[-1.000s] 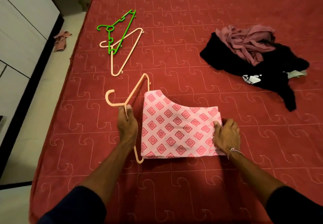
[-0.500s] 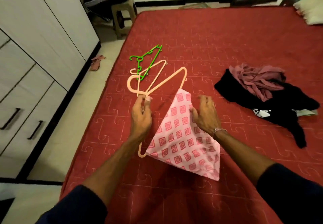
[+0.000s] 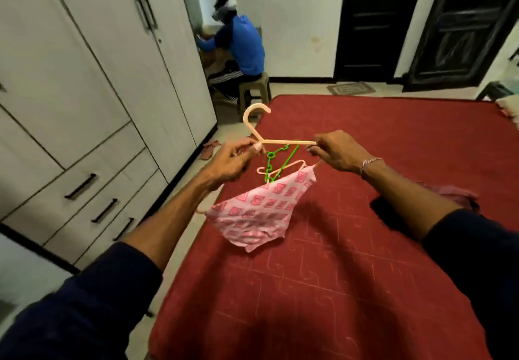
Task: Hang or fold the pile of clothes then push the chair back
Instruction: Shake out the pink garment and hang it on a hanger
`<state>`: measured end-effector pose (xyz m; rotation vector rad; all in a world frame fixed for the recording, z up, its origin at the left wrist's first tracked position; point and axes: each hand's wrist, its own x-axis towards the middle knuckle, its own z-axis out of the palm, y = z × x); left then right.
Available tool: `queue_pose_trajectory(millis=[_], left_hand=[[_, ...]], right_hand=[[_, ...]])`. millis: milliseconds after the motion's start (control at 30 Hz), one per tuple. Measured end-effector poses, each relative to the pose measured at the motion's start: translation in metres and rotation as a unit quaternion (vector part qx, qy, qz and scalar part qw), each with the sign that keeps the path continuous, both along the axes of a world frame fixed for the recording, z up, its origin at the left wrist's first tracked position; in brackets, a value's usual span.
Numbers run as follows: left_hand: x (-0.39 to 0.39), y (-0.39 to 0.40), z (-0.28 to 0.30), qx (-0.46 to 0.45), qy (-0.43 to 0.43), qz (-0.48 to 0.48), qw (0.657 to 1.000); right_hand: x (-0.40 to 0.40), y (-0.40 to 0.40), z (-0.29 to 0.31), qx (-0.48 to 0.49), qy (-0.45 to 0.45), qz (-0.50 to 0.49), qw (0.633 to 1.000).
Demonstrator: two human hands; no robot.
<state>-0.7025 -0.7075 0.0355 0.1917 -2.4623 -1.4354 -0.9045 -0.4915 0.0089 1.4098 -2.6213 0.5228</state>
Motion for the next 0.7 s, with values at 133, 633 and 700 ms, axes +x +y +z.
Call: queue_pose_trajectory(millis=[133, 633, 700], left_hand=[[0.038, -0.035, 0.079, -0.067, 0.017, 0.034, 0.997], [0.249, -0.158, 0.232, -0.299, 0.123, 0.333, 0.886], [0.28, -0.174, 0.235, -0.328, 0.125, 0.366, 0.862]], right_hand=[[0.029, -0.032, 0.063, -0.003, 0.022, 0.068, 0.997], [0.217, -0.186, 0.216, -0.2, -0.106, 0.293, 0.929], [0.242, -0.206, 0.227, -0.205, -0.126, 0.31, 0.92]])
